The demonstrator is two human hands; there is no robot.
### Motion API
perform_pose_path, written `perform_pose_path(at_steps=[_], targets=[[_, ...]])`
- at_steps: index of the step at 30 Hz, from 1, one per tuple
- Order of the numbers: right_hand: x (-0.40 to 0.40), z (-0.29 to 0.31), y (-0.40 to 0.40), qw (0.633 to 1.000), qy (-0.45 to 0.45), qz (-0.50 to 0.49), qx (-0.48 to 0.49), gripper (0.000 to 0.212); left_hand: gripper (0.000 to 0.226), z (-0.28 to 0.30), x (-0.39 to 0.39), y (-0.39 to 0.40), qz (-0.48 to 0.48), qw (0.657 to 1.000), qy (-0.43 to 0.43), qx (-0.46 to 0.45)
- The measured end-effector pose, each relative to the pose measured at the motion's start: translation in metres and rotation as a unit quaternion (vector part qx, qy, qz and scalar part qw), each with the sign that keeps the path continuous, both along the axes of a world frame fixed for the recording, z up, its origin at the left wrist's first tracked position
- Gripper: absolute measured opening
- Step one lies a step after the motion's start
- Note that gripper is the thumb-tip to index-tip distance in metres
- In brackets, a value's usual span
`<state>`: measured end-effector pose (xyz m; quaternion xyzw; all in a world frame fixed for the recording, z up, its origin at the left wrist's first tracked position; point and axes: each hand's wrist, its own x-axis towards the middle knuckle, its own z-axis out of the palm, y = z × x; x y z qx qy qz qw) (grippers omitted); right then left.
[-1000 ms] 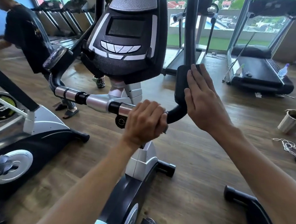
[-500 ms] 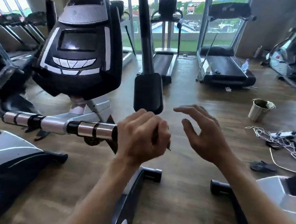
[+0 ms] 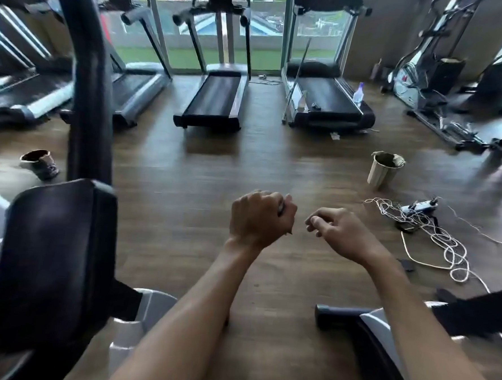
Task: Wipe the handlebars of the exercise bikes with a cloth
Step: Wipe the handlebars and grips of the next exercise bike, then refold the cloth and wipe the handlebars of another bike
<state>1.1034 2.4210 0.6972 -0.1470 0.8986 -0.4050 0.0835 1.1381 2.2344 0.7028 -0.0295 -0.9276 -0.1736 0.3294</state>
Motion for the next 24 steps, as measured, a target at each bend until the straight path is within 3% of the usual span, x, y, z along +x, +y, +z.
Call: perform_pose_path(at_steps=[9,16,24], targets=[[-0.162,-0.021,-0.061,0.986,-0.025,0.011,0.166,0.025,0.043,-0.024,-0.152,-0.042,0.114,0.992,-0.052,0.010],[-0.273,-0.033,-0.143,0.982,-0.037,0.075,0.168,0.025,0.041,-0.052,-0.249,-0.111,0.148,0.986,-0.072,0.018],[-0.426,-0.015,-0.293,0.971,0.022,0.191,0.143,0.023,0.044,-0.052,-0.375,-0.263,0.233,0.970,-0.070,0.009]])
